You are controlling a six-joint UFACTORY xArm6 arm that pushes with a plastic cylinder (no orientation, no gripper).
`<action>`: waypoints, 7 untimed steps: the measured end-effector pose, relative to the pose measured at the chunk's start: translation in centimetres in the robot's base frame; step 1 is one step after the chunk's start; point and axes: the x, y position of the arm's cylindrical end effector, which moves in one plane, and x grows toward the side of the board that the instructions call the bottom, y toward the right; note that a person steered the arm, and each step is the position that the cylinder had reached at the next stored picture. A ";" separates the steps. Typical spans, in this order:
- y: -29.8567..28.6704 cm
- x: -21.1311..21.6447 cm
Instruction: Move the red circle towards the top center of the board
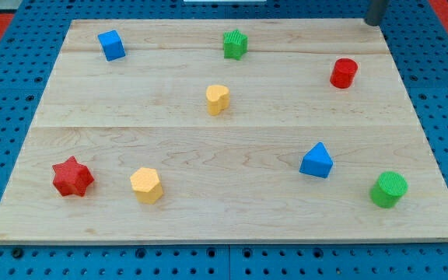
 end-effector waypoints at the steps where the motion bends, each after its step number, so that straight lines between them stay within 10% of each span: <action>1: 1.6 1.2; 7: -7.0 17.1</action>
